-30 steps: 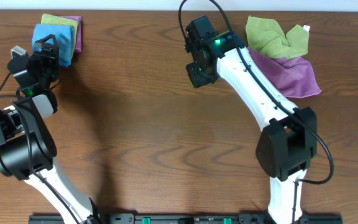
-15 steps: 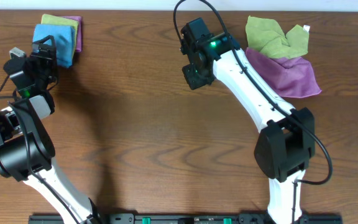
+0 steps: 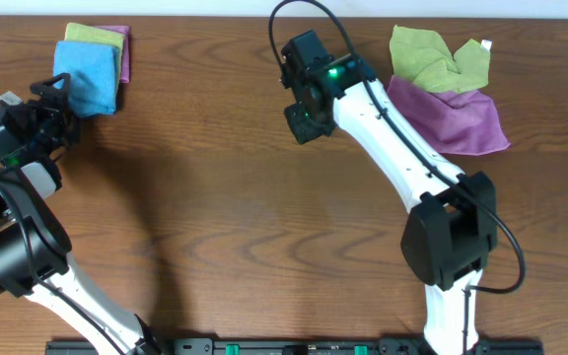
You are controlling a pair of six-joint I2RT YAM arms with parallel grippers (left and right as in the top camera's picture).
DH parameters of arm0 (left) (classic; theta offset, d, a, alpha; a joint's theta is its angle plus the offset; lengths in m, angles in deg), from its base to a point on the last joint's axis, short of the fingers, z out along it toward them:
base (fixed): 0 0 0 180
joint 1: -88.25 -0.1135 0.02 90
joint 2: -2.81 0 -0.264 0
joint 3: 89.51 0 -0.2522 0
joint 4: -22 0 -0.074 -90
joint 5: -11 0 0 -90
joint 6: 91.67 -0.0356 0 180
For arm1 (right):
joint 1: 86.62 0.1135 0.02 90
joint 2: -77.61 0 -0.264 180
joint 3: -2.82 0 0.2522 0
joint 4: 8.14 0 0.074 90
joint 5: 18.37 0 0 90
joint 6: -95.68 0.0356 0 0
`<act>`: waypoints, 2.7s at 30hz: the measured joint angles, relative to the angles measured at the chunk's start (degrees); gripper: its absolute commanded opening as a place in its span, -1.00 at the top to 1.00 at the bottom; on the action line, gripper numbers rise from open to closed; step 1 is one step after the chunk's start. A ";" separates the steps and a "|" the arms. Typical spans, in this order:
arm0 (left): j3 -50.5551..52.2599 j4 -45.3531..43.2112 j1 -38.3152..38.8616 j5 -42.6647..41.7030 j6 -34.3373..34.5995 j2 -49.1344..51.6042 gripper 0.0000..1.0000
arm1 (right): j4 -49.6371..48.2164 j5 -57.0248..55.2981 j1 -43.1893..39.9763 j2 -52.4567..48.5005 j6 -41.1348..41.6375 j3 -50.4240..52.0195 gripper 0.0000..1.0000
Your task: Fold the cloth
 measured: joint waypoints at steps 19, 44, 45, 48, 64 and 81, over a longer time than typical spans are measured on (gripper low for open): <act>-0.28 13.86 -3.56 -10.58 -7.45 0.02 -0.91 | -0.07 0.00 2.36 0.00 1.16 0.00 0.97; -0.42 54.53 -10.12 -16.33 -37.31 -8.17 -0.91 | 1.18 -0.94 2.36 0.00 1.33 0.00 0.97; -0.42 57.09 -10.08 -14.60 -39.82 -11.30 -0.91 | 1.64 -1.25 2.36 0.00 1.33 0.00 0.97; -0.46 62.27 -9.88 -10.12 -45.66 -21.22 -0.91 | 2.95 -1.97 2.36 0.13 1.66 0.00 0.49; -0.74 92.45 -8.50 2.97 -59.04 -62.64 -0.91 | 16.17 -10.23 2.36 28.52 2.08 -0.55 -0.99; -0.83 107.06 5.57 3.15 -67.12 -93.64 -0.91 | 14.95 -10.84 2.73 70.75 5.38 29.40 -0.99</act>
